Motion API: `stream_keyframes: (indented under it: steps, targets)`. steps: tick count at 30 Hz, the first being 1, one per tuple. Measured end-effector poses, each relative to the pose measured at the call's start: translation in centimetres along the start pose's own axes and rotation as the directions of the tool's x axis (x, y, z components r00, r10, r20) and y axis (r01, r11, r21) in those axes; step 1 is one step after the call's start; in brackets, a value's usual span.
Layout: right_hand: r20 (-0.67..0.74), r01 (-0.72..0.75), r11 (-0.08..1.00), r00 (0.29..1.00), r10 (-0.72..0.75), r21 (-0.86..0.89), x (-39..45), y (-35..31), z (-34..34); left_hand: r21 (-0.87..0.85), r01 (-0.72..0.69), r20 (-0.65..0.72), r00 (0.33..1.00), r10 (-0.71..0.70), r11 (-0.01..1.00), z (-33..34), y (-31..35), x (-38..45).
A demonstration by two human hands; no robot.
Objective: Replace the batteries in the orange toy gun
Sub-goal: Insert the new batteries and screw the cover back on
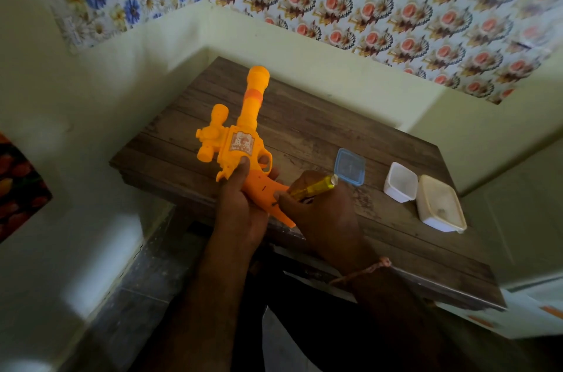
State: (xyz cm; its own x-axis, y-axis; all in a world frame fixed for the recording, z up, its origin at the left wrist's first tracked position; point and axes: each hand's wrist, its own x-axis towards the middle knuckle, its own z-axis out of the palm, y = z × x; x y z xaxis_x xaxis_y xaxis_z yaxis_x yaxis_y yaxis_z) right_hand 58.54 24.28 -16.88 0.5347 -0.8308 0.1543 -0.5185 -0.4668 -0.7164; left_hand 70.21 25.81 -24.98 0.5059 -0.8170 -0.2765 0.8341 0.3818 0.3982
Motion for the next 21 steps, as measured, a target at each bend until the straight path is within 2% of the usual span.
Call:
stream_keyframes:
  steps: [10,15,17,21]
  targets:
    - [0.026,0.025,0.998,0.999,-0.023,-0.061,0.1,-1.4,0.0,0.064,-0.014,0.063,0.998,0.01,0.998,-0.4,-0.5,0.5]
    - [-0.021,0.039,0.998,0.999,-0.038,0.043,0.0,-1.6,0.1,0.061,-0.001,0.086,0.996,-0.004,0.998,-0.5,-0.7,0.6]
    - [-0.05,0.074,0.996,0.996,-0.071,0.048,-0.2,-1.6,0.3,0.041,0.034,0.052,0.998,-0.036,0.999,-0.4,-0.7,0.6]
    - [-0.064,0.147,0.988,0.988,-0.144,0.047,-0.7,-1.8,-0.1,0.021,0.009,0.084,0.996,-0.011,1.0,-0.2,-0.4,0.3]
